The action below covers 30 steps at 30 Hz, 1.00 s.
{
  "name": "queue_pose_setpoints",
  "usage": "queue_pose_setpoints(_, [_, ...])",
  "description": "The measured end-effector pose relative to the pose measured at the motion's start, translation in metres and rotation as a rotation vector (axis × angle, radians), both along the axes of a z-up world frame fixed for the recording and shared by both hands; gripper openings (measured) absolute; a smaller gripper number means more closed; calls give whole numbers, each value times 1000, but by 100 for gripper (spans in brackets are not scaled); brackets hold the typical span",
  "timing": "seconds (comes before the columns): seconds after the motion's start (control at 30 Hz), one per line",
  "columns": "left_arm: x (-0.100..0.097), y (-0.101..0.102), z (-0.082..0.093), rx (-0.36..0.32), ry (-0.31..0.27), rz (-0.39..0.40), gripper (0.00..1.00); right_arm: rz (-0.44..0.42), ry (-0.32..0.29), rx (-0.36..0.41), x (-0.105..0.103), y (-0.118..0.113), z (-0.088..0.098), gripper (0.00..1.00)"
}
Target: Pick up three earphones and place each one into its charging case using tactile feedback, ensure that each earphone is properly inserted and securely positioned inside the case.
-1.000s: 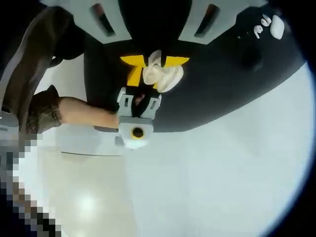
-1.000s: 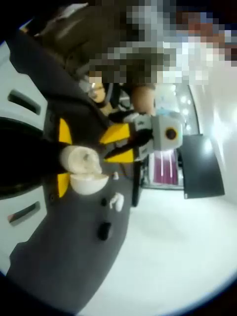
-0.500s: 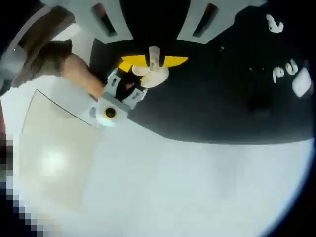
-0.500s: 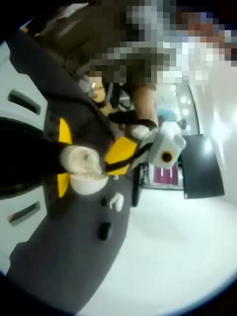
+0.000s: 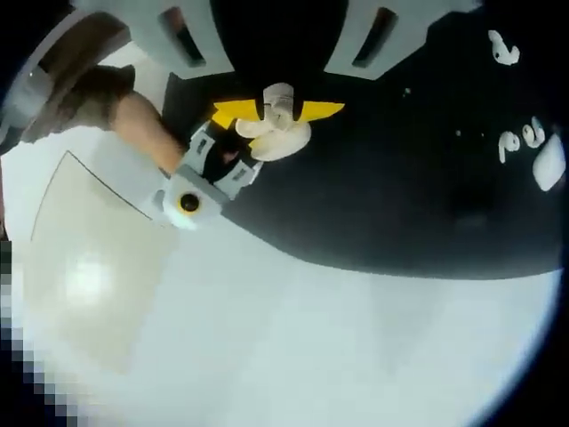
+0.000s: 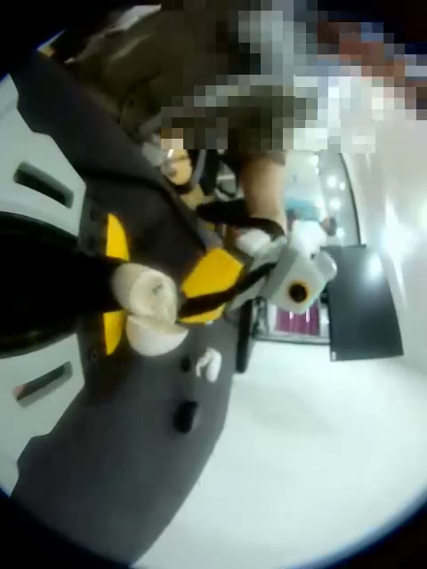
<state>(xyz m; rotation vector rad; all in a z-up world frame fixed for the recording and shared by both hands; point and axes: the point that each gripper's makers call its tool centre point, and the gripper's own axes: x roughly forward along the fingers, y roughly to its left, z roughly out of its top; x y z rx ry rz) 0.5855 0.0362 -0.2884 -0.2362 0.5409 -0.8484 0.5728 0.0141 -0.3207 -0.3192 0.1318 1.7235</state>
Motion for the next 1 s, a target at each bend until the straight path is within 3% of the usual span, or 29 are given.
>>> queue_pose_setpoints(0.2, [3, 3, -6, 60, -20, 21, 1, -1, 4, -3, 0, 0, 0, 20])
queue_pose_setpoints(0.57, [-4, -5, -3, 109, -101, -1, 0, -13, 34, -11, 0, 0, 0, 20])
queue_pose_setpoints(0.7, [-4, -7, -4, 150, -139, -1, 0, -36, 144, -31, -1, 0, 1, 22])
queue_pose_setpoints(0.83, [-8, -10, -4, 148, -155, -6, 0, -35, 237, -31, -4, 1, 6, 30])
queue_pose_setpoints(0.9, [-11, -12, -4, 144, -159, -15, 0, -58, 292, -36, -1, 1, 7, 29])
queue_pose_setpoints(1.0, [-13, -13, -4, 148, -161, -22, 0, -85, 326, -31, 5, 1, 9, 23])
